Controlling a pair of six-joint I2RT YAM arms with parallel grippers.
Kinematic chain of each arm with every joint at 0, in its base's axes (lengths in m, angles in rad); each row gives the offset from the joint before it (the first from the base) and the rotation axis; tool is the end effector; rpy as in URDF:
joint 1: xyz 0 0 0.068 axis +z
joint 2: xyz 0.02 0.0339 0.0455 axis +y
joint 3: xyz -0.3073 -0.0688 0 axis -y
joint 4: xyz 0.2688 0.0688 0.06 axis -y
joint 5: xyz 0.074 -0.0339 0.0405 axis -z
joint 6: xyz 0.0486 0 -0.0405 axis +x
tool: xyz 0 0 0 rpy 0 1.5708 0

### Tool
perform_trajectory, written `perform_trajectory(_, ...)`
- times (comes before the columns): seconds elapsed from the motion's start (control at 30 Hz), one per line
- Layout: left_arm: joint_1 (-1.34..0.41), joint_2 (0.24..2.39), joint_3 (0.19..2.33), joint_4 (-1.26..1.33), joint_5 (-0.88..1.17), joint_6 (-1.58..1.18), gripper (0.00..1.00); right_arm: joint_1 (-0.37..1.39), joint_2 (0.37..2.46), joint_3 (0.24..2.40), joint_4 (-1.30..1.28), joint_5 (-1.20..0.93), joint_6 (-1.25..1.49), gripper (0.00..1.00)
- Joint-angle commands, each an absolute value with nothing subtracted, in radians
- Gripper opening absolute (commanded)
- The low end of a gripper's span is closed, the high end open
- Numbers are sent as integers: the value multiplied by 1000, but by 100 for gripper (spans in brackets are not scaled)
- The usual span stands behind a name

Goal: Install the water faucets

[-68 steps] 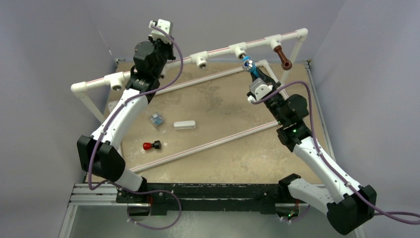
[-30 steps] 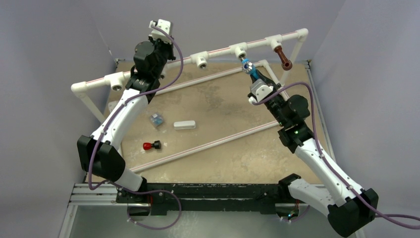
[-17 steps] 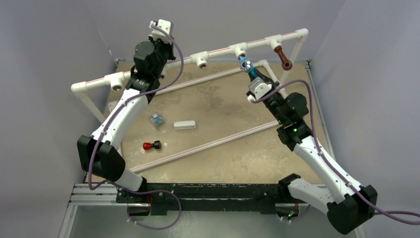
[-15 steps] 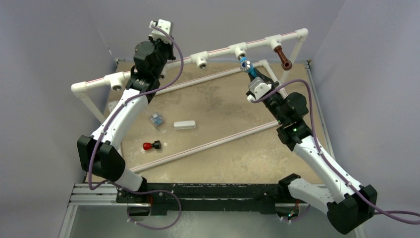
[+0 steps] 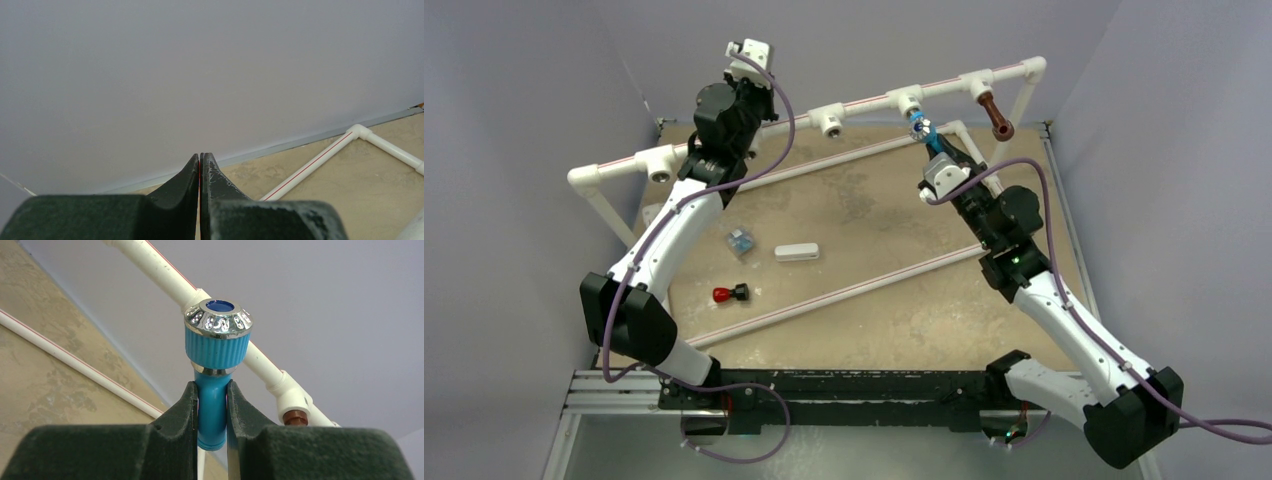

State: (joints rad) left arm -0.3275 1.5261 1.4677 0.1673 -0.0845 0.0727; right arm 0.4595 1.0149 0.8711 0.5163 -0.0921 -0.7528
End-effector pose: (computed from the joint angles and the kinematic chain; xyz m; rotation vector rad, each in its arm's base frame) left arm 0.3799 -0.1247 0.4780 0.2231 1.4468 -0.1459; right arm 0.2189 0.1133 0.4399 -0.7500 0.9398 -0.2020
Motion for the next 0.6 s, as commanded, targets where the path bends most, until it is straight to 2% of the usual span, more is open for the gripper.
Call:
perform_trajectory(0.0, -333, 1573, 1440, 55, -68, 94, 0, 457, 1029, 906, 586, -37, -776, 0)
perform_trajectory(0.57, -333, 1577, 1443, 52, -67, 94, 0, 604, 1093, 926, 556, 78, -865, 0)
